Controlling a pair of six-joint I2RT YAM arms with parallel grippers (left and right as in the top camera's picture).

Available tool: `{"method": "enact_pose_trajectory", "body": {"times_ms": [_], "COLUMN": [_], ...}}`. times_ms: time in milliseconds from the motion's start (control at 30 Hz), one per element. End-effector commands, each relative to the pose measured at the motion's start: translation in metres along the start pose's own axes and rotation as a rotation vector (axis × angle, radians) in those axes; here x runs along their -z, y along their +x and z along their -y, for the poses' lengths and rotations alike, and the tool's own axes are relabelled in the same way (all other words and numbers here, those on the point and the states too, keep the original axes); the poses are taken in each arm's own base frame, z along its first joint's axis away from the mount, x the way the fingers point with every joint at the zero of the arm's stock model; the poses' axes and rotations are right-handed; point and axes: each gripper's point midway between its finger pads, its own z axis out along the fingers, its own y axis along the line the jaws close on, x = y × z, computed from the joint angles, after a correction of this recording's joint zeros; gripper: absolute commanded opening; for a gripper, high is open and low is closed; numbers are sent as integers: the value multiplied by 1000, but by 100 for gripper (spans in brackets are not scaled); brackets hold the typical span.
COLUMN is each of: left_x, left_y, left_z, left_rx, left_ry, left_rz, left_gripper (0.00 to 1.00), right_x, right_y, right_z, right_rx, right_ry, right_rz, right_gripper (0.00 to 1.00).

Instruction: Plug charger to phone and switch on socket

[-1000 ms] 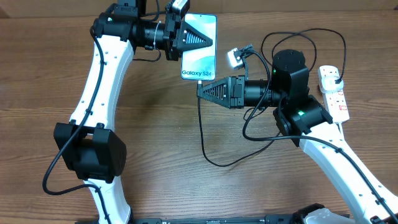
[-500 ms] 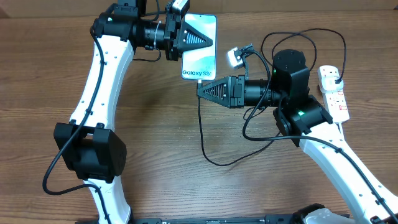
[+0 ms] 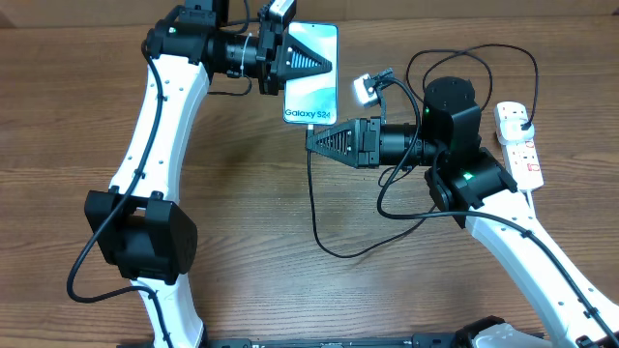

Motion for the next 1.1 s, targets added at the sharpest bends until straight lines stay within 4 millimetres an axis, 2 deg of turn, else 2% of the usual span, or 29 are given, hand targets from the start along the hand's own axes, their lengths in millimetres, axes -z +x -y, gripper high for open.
{"method": "enact_pose_trajectory", "body": {"times_ms": [0,300,1067], "left_x": [-5,-5,-5], "left_y": [9,9,13], "left_z": [15,16,22], "left_rx": [-11,-17,-116], "left_ry": [39,42,82], "left_rz": [-35,-37,-56], "left_gripper": [4,4,4], "right_x": [1,1,5], "right_y": [-8,-8,-24], "right_z": [-4,-3,3], "right_rx": [19,19,-10], "right_ry": [6,7,46], "right_rz": [30,32,115], "right_gripper": [4,4,4]}}
